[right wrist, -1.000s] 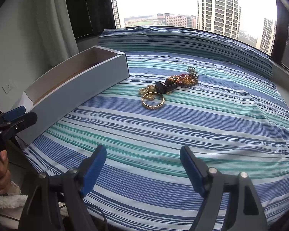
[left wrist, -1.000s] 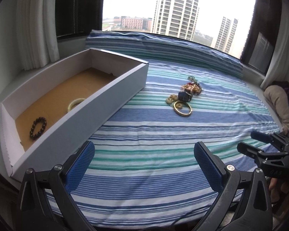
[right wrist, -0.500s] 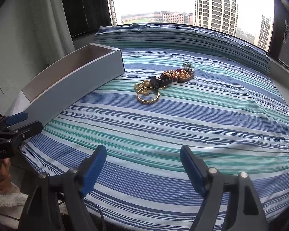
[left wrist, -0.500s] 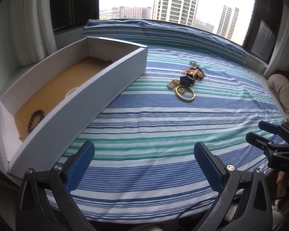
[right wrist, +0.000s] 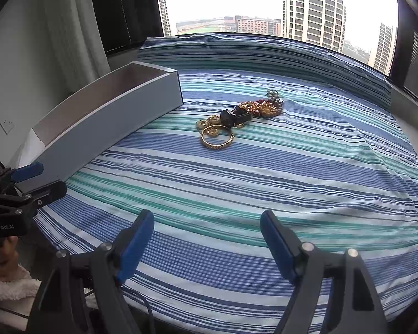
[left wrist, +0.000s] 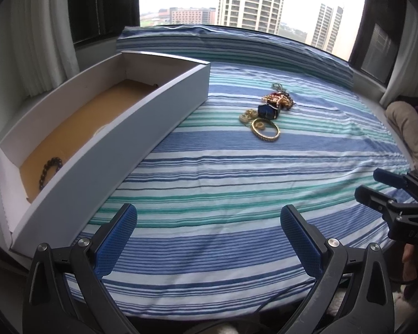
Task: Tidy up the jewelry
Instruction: 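Withdraw both tools from the box and move back toward the gold jewelry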
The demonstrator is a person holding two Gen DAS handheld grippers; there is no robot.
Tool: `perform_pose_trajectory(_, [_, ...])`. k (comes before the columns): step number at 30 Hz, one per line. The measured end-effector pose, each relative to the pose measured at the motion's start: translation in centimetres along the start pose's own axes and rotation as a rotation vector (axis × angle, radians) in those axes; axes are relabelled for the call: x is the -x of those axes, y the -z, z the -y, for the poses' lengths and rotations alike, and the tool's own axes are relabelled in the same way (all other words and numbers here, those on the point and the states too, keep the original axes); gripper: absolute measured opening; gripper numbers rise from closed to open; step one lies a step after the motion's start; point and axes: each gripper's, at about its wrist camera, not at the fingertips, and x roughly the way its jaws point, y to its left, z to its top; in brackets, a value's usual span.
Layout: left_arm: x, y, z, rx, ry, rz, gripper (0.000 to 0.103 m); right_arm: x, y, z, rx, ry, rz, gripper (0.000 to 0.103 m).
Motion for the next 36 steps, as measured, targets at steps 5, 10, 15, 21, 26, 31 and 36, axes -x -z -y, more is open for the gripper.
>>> perform_pose_trajectory(5, [-0.4,0.1,-0.4,0.017,-0.007,-0.017,0.102,-0.1,0.0,-0.3,0.005,-0.002,-0.006,0.08])
perform_pose_trajectory(10, [-0.8,0.2,-0.7,0.032,-0.005,-0.034,0.102,-0.2,0.2,-0.5,0.009,-0.005,-0.012,0.08])
perform_pose_trajectory(15, [-0.9,0.3,-0.8,0.035,-0.002,-0.038,0.102,-0.3,0.1,-0.5,0.013,-0.007,-0.014,0.08])
perform_pose_trajectory(21, [-1.2,0.4,-0.9,0.036,-0.002,-0.051,0.102,-0.3,0.0,-0.7,0.016,-0.011,-0.018,0.08])
perform_pose_trajectory(26, [-1.4,0.5,-0.9,0.043,0.0,-0.064,0.102,-0.3,0.0,-0.7,0.016,-0.012,-0.022,0.08])
perform_pose_trajectory(31, [-1.8,0.4,-1.0,0.05,0.0,-0.076,0.102,-0.3,-0.1,-0.7,0.014,-0.014,-0.021,0.08])
perform_pose_trajectory(36, [-2.1,0.5,-0.8,0.049,-0.003,-0.091,0.102,-0.5,0.1,0.0,-0.005,-0.015,-0.02,0.08])
